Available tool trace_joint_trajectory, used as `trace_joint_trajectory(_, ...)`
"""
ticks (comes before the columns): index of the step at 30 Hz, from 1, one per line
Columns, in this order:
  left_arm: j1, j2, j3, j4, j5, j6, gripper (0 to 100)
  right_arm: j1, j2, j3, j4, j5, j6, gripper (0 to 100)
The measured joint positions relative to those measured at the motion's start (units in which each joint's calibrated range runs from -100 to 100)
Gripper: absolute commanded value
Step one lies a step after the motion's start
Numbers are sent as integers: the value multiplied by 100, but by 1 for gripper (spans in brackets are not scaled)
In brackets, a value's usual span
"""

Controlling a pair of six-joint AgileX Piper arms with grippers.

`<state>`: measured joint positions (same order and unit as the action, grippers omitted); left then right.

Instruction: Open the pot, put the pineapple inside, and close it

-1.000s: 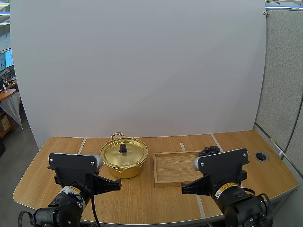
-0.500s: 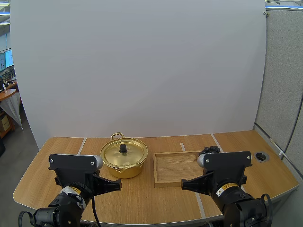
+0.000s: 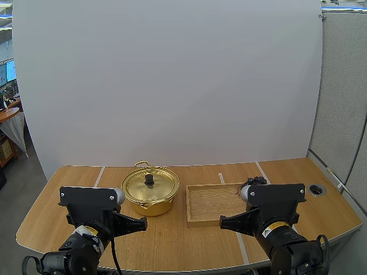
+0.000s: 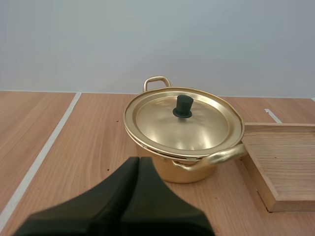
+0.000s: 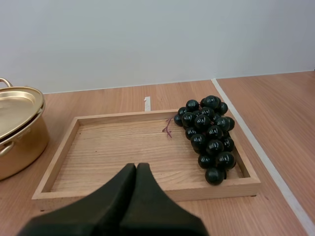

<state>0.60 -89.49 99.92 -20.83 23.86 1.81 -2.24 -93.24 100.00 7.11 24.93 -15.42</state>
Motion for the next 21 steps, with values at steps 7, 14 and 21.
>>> trace_joint_trajectory(7, 64, 0, 0, 0, 0, 0, 0, 0, 0, 0, -26, 68, 0, 0)
trace_joint_trajectory(14, 127, 0, 0, 0, 0, 0, 0, 0, 0, 0, -26, 68, 0, 0)
trace_joint_trajectory(21, 133, 0, 0, 498, -43, 223, 0, 0, 0, 0, -62, 68, 0, 0)
